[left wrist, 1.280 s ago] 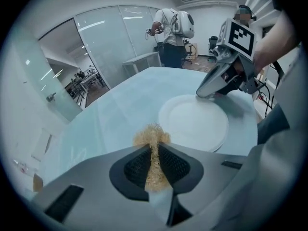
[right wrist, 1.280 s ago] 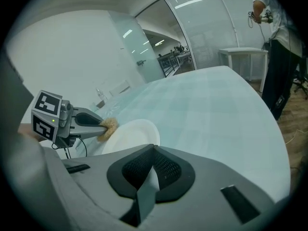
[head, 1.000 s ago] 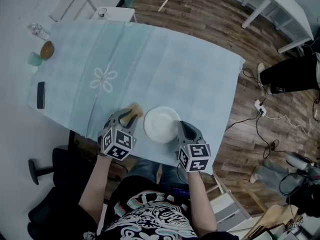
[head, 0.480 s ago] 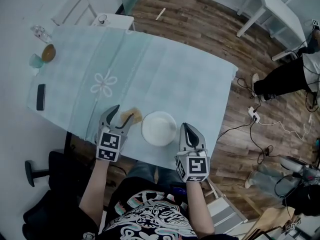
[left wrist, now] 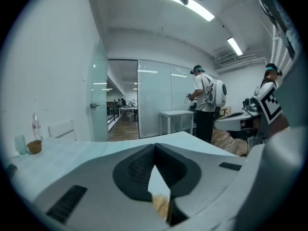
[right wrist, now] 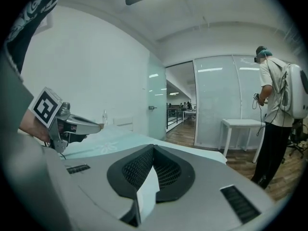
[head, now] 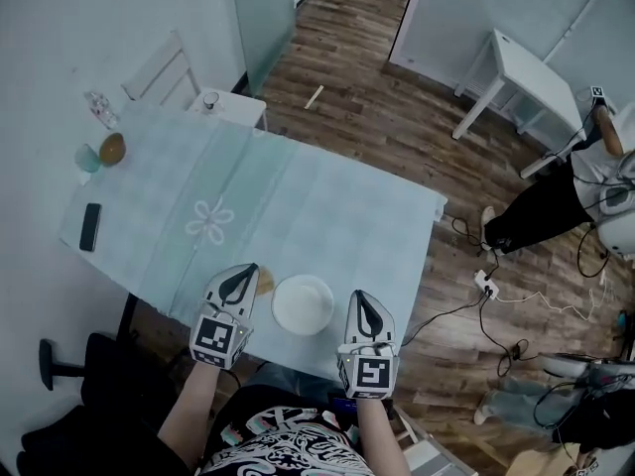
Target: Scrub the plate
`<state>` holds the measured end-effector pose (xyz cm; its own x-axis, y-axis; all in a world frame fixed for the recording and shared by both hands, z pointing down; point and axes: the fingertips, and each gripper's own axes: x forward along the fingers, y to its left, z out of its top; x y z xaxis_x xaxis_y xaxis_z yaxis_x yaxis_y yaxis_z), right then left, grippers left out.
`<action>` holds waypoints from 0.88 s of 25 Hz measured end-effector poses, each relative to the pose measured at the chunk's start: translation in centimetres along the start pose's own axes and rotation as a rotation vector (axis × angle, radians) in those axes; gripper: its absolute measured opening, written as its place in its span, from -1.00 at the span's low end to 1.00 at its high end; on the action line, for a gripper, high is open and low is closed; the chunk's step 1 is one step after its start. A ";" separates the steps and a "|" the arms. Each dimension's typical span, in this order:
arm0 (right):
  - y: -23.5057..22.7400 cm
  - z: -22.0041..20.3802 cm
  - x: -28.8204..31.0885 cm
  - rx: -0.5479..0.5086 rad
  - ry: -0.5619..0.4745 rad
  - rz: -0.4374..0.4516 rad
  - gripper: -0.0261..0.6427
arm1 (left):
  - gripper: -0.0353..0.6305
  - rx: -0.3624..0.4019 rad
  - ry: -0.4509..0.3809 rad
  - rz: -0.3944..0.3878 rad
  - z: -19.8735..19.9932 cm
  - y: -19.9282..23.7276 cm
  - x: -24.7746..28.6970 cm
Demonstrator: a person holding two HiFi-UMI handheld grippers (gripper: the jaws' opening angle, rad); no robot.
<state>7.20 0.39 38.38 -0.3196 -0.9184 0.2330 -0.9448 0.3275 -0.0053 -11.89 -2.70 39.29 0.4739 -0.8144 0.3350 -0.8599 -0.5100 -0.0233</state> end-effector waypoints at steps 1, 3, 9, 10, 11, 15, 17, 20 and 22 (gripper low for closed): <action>-0.4 0.5 -0.1 -0.001 -0.014 -0.006 -0.90 | -0.82 0.022 -0.014 -0.007 0.7 -0.7 0.1; -0.9 1.5 -0.3 -0.004 -0.040 -0.014 -0.90 | -0.82 0.028 -0.052 -0.026 2.1 -1.9 0.0; -1.3 3.9 -0.5 -0.004 -0.094 -0.009 -0.90 | -0.83 -0.067 -0.134 -0.066 4.7 -4.3 -0.3; -1.3 3.9 -0.5 -0.002 -0.095 -0.002 -0.91 | -0.83 -0.041 -0.134 -0.056 4.9 -4.4 -0.2; -1.3 4.0 -0.5 0.001 -0.097 0.005 -0.91 | -0.82 -0.011 -0.136 -0.050 5.0 -4.5 -0.1; -1.8 4.2 -0.3 0.025 -0.107 0.011 -0.91 | -0.82 0.044 -0.125 -0.040 5.9 -4.5 -0.1; -1.6 4.3 -0.3 0.024 -0.111 0.015 -0.91 | -0.82 0.042 -0.136 -0.022 6.3 -4.0 -0.3; -1.3 4.3 -0.5 0.025 -0.110 0.023 -0.91 | -0.82 0.030 -0.150 -0.001 6.4 -3.4 -0.7; -1.1 4.5 -0.7 0.021 -0.111 0.029 -0.91 | -0.82 0.030 -0.151 0.005 6.5 -3.3 -1.0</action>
<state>8.15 -0.34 33.89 -0.3521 -0.9278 0.1233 -0.9358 0.3511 -0.0307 -8.29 -2.06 32.88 0.4951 -0.8479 0.1895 -0.8571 -0.5124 -0.0534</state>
